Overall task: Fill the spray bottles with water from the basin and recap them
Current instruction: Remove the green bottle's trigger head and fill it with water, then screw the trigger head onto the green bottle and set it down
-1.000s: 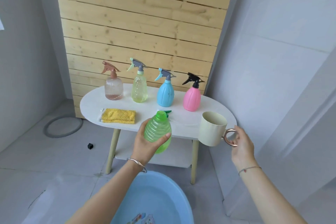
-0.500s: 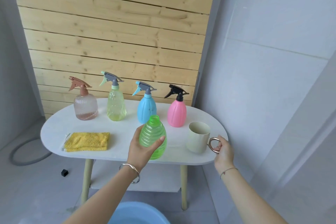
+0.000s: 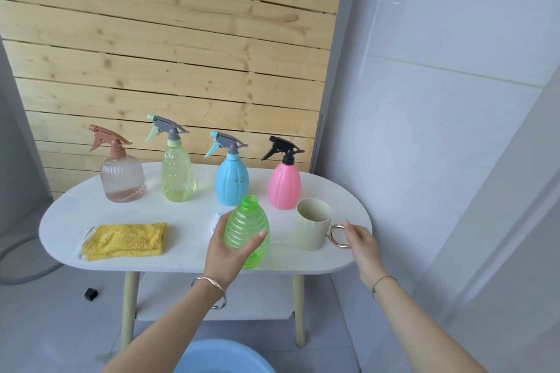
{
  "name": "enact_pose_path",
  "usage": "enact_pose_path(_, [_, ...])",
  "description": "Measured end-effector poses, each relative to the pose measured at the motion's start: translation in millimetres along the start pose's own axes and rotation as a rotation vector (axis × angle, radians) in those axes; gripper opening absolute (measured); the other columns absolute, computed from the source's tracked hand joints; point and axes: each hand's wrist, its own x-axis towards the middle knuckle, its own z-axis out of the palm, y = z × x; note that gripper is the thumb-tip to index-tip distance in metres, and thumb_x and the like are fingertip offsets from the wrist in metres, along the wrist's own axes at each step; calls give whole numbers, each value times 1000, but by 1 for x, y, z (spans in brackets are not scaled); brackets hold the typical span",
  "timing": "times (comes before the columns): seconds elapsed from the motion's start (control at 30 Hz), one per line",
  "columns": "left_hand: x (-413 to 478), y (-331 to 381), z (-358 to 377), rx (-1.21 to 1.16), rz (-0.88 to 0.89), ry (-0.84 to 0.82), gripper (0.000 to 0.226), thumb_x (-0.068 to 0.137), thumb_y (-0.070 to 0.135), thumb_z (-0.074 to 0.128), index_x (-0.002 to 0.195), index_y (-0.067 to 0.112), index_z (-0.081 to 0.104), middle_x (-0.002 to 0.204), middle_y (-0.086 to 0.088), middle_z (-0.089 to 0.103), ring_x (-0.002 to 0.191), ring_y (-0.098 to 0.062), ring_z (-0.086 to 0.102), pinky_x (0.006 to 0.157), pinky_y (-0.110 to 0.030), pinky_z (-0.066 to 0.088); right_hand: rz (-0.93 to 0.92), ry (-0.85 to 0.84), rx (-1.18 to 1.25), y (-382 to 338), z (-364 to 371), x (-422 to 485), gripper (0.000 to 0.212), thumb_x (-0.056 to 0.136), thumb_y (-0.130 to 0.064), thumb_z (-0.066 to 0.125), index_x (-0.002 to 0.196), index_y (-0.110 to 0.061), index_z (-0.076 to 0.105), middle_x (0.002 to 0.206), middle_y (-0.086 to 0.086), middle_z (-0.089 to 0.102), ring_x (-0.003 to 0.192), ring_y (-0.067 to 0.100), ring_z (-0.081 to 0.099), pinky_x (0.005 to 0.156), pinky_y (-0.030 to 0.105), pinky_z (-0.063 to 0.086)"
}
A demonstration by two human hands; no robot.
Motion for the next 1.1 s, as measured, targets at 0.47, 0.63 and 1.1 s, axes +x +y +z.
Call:
enact_pose_path(0.47, [31, -9, -74, 130, 49, 75, 47, 75, 25, 79, 115, 24, 55, 106, 16, 63, 89, 22, 54, 71, 3, 38, -406, -498, -455, -37, 138, -30, 24, 84, -27, 70, 106, -19, 63, 107, -10, 61, 95, 9, 54, 74, 6, 37])
enact_pose_path(0.63, [42, -18, -92, 163, 41, 78, 53, 71, 35, 81, 116, 24, 55, 108, 14, 64, 96, 16, 56, 77, 0, 40, -307, -535, -595, -23, 178, -28, 28, 81, -34, 71, 104, -19, 66, 101, -12, 60, 96, 12, 54, 85, 26, 43])
enact_pose_path(1.1, [41, -36, -83, 162, 27, 20, 61, 66, 45, 83, 115, 27, 52, 101, 15, 66, 87, 13, 61, 72, -2, 43, -151, -265, 100, -65, 176, -22, 8, 88, -20, 67, 97, -21, 67, 79, -10, 64, 73, 5, 57, 66, 12, 44])
